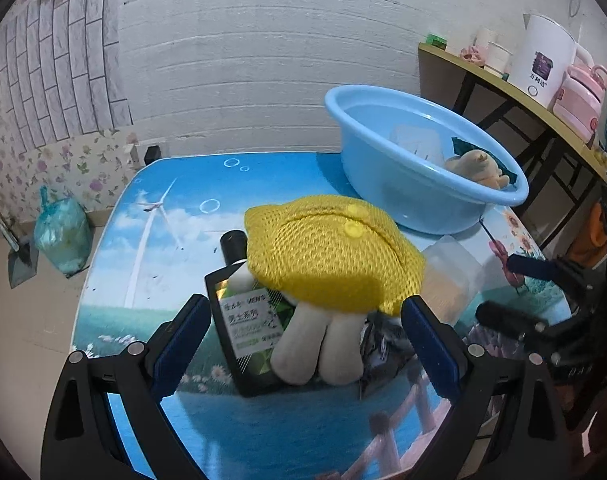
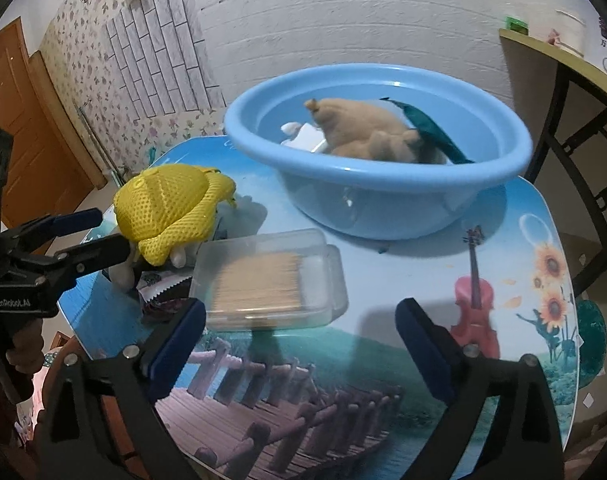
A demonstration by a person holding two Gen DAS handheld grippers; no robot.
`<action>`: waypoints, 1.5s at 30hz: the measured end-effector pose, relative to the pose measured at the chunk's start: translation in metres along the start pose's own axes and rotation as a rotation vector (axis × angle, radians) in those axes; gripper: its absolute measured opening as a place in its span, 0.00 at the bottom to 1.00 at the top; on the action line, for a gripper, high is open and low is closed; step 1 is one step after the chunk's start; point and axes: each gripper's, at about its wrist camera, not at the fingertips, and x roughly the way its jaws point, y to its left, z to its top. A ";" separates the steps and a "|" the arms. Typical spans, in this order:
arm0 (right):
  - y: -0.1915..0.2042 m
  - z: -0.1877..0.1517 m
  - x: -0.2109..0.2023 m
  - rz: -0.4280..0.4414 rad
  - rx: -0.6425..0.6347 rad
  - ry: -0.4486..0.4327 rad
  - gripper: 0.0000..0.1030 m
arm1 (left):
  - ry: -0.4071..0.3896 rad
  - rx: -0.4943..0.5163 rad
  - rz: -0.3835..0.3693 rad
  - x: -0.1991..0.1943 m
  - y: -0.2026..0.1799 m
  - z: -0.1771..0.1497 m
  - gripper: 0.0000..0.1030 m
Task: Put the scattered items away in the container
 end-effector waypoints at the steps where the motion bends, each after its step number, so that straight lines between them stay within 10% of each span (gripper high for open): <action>1: 0.002 0.001 0.002 0.000 -0.001 0.003 0.95 | 0.002 -0.005 0.000 0.002 0.000 0.001 0.93; 17: 0.032 0.012 0.033 0.018 -0.047 0.054 1.00 | 0.038 0.016 -0.084 0.025 -0.010 0.010 0.92; 21: 0.039 0.011 0.040 0.002 -0.076 0.063 1.00 | 0.048 0.017 -0.126 0.022 -0.011 0.010 0.61; 45: -0.017 -0.025 -0.004 -0.036 0.063 0.045 0.92 | -0.034 -0.015 0.023 -0.044 0.006 -0.007 0.57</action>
